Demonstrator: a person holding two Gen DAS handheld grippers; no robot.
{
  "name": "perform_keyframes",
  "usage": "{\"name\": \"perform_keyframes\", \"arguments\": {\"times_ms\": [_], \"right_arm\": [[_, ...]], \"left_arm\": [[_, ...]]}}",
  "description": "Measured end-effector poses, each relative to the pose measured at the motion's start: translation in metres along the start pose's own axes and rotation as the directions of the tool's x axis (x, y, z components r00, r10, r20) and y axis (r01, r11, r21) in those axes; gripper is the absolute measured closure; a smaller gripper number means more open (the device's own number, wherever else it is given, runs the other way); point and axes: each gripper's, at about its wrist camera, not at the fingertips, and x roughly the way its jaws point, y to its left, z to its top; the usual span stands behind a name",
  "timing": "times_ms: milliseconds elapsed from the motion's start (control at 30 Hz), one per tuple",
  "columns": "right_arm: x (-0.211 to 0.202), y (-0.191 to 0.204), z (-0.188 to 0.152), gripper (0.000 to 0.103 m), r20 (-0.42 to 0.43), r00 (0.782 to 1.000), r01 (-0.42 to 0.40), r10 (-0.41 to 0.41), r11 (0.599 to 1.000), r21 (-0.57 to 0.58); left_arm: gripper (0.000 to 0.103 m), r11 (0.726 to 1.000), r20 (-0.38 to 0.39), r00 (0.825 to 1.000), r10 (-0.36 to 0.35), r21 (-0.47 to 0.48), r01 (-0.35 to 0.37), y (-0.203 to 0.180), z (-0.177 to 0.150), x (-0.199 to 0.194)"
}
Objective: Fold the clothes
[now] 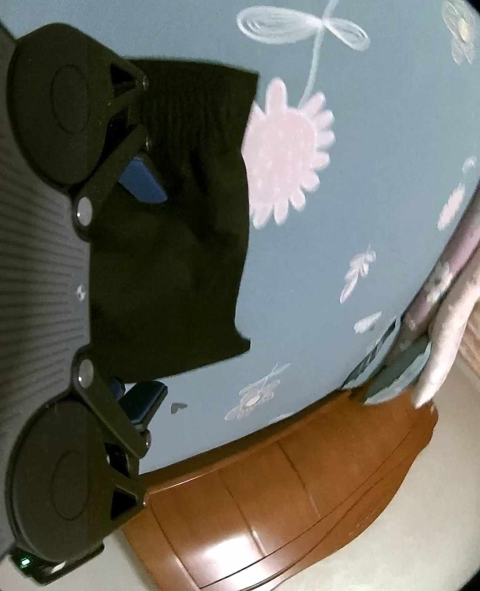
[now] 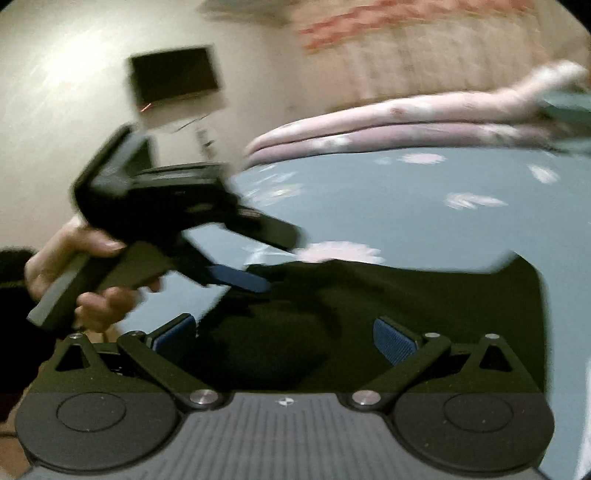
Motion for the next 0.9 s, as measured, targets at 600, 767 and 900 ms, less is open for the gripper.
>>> {"name": "perform_keyframes", "arguments": {"times_ms": [600,767,900], "right_arm": [[0.042,0.018,-0.023,0.000,-0.141,0.986,0.090,-0.091,0.996,-0.014],[0.017,0.019,-0.028,0.000,-0.085,0.994,0.083,-0.074,0.990,0.111],[0.004,0.015,-0.032,0.000,-0.083,0.993,0.090,-0.080,0.987,0.132]], "left_arm": [[0.001,0.991,0.009,0.993,-0.118,0.059,0.118,-0.003,0.001,-0.013],[0.001,0.990,-0.023,0.992,-0.125,0.065,0.126,-0.017,0.023,0.029],[0.001,0.990,-0.048,0.991,-0.122,0.064,0.125,-0.024,0.037,0.060]]}}
